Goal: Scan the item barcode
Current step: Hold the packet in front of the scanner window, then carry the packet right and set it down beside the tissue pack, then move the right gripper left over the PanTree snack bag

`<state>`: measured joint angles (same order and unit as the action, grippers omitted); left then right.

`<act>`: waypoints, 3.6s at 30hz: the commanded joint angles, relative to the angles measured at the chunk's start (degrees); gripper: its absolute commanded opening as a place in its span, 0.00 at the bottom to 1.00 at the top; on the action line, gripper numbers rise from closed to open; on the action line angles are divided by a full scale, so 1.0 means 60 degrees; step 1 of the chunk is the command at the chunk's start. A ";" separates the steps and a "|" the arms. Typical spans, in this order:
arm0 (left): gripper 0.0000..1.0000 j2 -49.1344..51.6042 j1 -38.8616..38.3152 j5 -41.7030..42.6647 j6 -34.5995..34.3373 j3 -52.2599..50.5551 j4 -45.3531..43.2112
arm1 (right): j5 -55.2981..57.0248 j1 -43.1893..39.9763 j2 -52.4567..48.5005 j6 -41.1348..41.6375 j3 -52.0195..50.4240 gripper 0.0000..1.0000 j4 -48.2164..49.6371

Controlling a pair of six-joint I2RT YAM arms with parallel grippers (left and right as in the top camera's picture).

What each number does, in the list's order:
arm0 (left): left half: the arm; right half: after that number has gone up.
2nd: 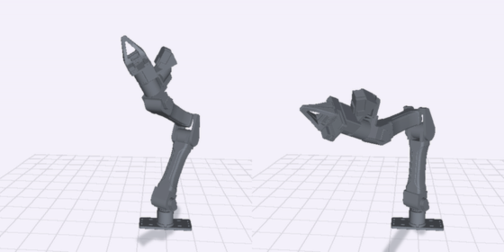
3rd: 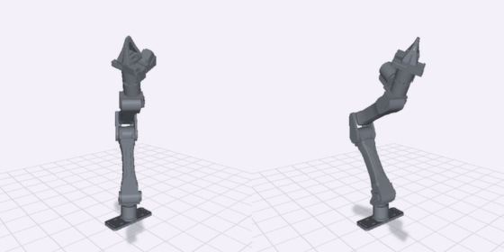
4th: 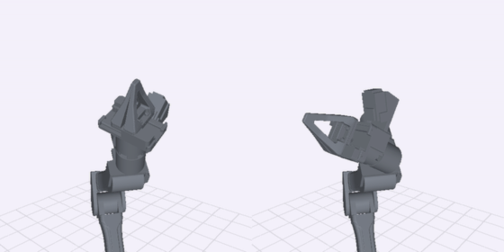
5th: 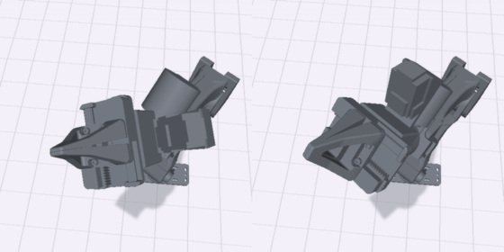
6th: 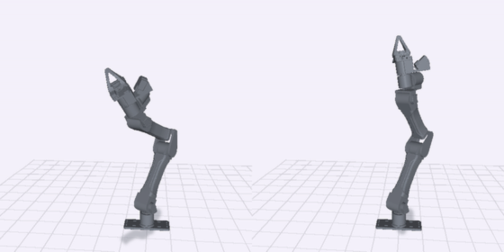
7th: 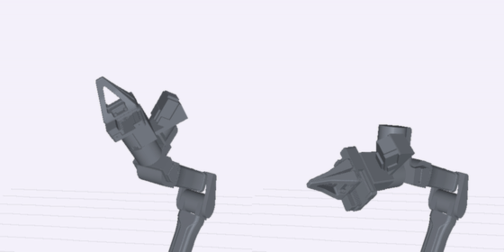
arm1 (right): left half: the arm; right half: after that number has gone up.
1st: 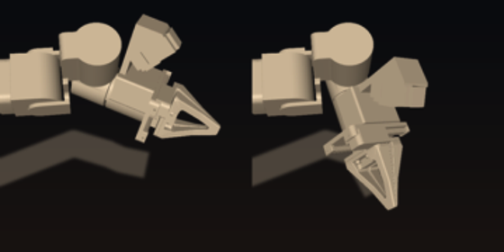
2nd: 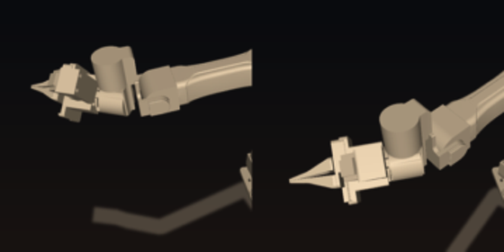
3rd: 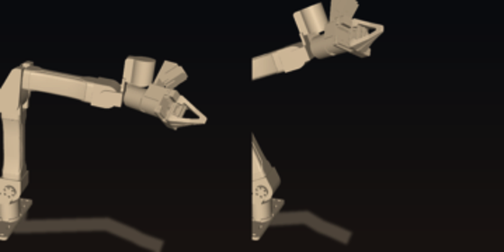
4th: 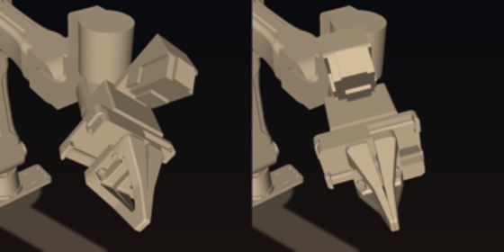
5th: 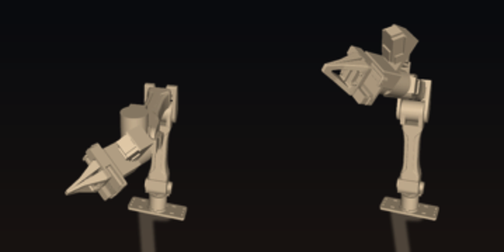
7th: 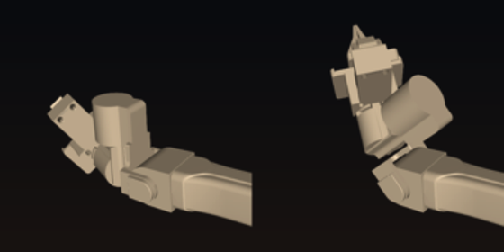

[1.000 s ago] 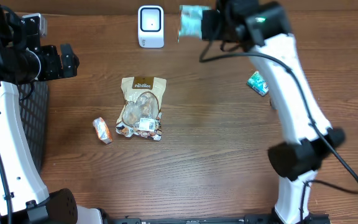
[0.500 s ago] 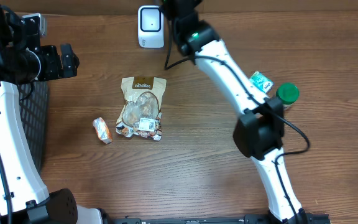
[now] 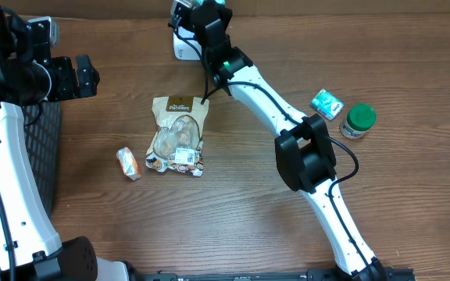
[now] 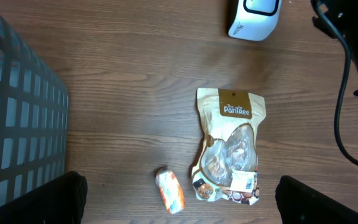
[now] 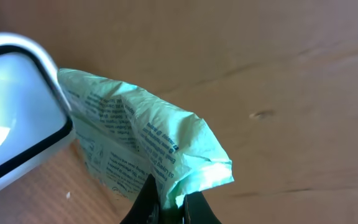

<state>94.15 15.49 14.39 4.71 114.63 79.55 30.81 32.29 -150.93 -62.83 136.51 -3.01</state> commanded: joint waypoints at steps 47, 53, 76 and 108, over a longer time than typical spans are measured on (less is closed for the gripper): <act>1.00 0.0040 -0.0047 0.0044 0.0182 0.0117 -0.0011 | -0.0871 -0.0255 0.5202 1.0506 0.0244 0.04 -0.8765; 1.00 0.0040 -0.0047 0.0040 0.0182 0.0117 -0.0011 | -0.3581 -0.1727 0.6091 1.3271 0.0244 0.04 -1.2550; 1.00 0.0040 -0.0047 0.0040 0.0182 0.0117 -0.0011 | -0.4320 -0.4433 0.5792 1.3471 -0.6288 0.04 -1.0615; 1.00 0.0040 -0.0047 0.0040 0.0182 0.0117 -0.0011 | -0.9216 -0.0328 0.5501 1.4233 -0.5628 0.66 -0.8368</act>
<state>94.15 15.49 14.37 4.71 114.63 79.53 -23.07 24.84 -116.77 15.90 105.67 -58.17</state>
